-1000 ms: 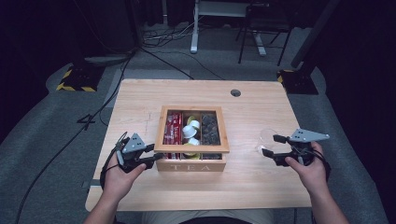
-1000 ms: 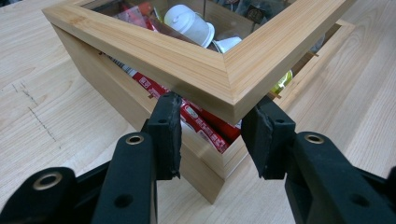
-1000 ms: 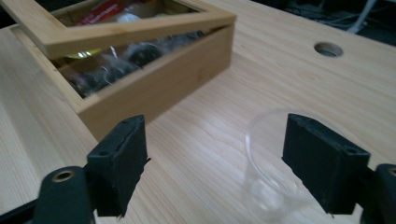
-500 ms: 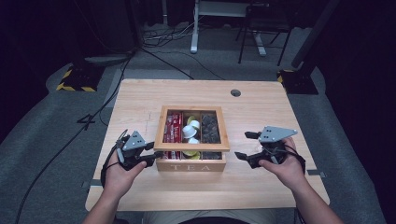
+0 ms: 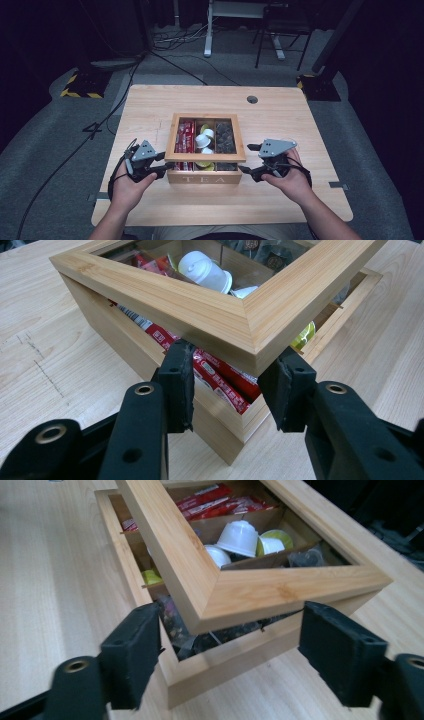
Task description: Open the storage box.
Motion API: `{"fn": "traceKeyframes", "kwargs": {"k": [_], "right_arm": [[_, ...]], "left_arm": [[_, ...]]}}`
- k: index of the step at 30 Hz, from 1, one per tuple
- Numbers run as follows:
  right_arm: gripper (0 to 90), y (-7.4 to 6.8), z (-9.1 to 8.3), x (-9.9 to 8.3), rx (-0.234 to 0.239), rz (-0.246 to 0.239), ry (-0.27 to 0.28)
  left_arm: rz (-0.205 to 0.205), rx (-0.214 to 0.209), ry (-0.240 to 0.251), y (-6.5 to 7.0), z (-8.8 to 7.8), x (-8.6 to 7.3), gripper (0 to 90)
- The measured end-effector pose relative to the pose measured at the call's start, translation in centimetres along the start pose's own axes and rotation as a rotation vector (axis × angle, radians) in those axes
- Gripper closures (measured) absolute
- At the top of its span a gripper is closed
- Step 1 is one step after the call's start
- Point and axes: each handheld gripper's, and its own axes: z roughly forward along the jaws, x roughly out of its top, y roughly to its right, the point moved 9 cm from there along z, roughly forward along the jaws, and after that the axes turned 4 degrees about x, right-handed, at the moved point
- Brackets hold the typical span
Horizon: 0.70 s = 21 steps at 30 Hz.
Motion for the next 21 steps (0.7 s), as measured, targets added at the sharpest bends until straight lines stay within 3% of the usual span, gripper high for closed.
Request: {"fn": "traceKeyframes", "kwargs": {"k": [6, 11, 15, 21], "right_arm": [[40.0, 0.0, 0.5, 0.6, -0.058, -0.093, -0.012], [44.3, 0.0, 0.2, 1.4, -0.083, -0.150, -0.013], [45.7, 0.2, -0.2, 1.8, -0.083, -0.156, -0.003], [49.6, 0.9, -0.9, 3.1, -0.089, -0.153, 0.031]], "left_arm": [[-0.017, -0.006, 0.007, 0.0, 0.0, 0.1, 58.5], [-0.041, -0.009, 0.036, -0.1, -0.1, 0.6, 58.9], [-0.029, 0.017, 0.031, -0.3, -0.2, 1.2, 56.2], [-0.024, 0.032, 0.067, -0.5, -0.6, 2.4, 51.4]]}}
